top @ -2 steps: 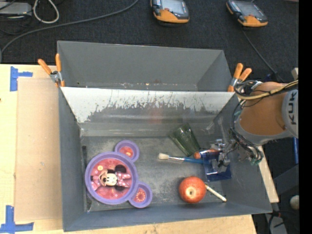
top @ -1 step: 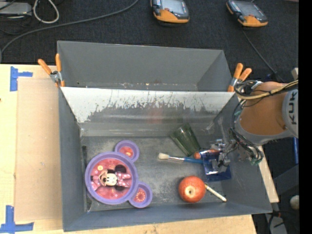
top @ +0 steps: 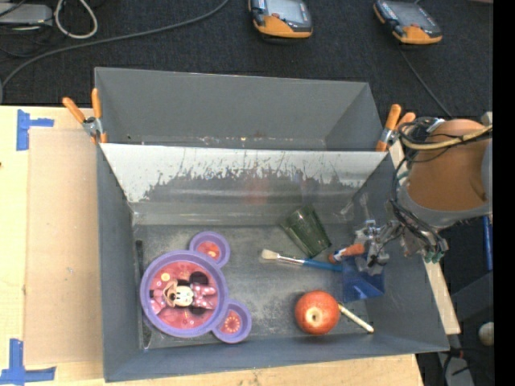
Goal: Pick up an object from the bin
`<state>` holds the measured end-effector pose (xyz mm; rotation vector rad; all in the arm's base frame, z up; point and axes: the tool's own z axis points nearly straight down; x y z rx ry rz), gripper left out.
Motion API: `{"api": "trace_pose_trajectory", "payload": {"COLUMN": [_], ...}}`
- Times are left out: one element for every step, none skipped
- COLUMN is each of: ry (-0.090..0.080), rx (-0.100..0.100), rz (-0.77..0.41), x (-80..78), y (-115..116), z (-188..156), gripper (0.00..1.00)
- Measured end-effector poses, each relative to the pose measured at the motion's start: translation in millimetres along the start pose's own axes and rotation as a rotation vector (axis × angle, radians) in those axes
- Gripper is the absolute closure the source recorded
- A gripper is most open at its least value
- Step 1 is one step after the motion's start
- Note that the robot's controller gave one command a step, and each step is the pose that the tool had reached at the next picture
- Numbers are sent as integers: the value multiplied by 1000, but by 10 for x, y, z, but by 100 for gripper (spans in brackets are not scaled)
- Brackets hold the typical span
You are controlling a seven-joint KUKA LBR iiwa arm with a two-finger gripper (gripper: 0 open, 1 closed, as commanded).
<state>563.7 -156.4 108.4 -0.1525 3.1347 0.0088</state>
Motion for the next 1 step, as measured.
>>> {"api": "trace_pose_trajectory", "payload": {"ry": [0], "rx": [-1], "rz": [-1], "x": [-1], "y": [12], "z": [-315], "gripper": [100]}}
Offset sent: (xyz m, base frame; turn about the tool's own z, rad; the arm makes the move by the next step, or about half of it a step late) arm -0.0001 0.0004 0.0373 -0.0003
